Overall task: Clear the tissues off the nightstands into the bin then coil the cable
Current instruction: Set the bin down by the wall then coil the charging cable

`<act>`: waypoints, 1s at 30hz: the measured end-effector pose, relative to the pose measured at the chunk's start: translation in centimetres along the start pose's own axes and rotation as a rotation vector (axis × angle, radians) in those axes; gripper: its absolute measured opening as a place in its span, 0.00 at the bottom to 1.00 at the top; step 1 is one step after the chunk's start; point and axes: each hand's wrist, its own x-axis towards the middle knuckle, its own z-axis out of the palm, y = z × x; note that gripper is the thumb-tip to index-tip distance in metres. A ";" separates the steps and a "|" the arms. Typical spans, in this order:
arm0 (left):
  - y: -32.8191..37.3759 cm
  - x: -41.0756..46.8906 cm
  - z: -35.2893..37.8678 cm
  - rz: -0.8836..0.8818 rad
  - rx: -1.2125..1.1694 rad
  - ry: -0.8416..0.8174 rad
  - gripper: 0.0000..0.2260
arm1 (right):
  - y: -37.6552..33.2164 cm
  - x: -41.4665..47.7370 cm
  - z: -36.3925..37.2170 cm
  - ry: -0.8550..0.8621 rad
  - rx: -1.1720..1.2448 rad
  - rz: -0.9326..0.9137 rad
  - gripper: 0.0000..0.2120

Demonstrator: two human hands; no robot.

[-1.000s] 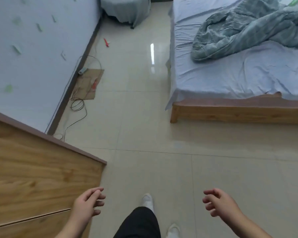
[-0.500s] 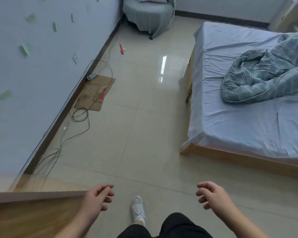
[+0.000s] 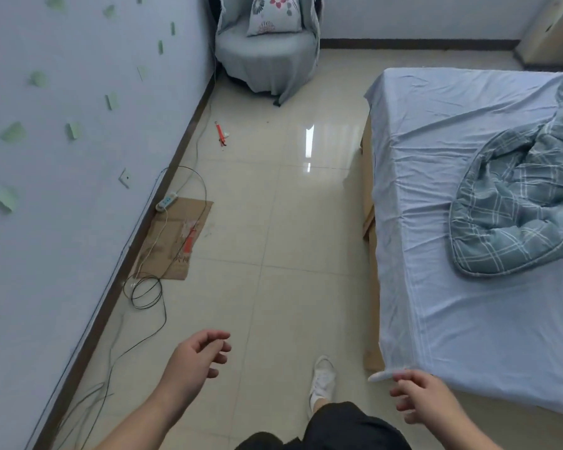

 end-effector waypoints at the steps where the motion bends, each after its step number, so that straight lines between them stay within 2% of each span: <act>1: 1.7 1.4 -0.1 0.005 0.011 0.005 0.10 | -3.3 1.2 0.6 -0.021 -0.003 -0.025 0.08; 8: 9.2 12.1 -1.7 -0.098 0.046 0.029 0.15 | -27.5 9.2 4.6 -0.126 -0.187 -0.344 0.08; 13: 14.8 24.4 -3.5 -0.127 0.003 0.039 0.13 | -41.1 16.4 8.1 -0.098 -0.216 -0.455 0.08; 17: 22.5 35.2 -5.0 -0.081 -0.004 0.011 0.09 | -47.1 20.5 10.1 -0.072 -0.256 -0.393 0.08; 22: 36.2 46.2 -5.0 0.017 0.063 -0.083 0.09 | -51.4 24.3 9.7 -0.032 -0.170 -0.223 0.07; 30: 54.3 62.0 2.0 0.131 0.174 -0.169 0.08 | -57.9 35.4 5.2 0.078 -0.002 -0.036 0.04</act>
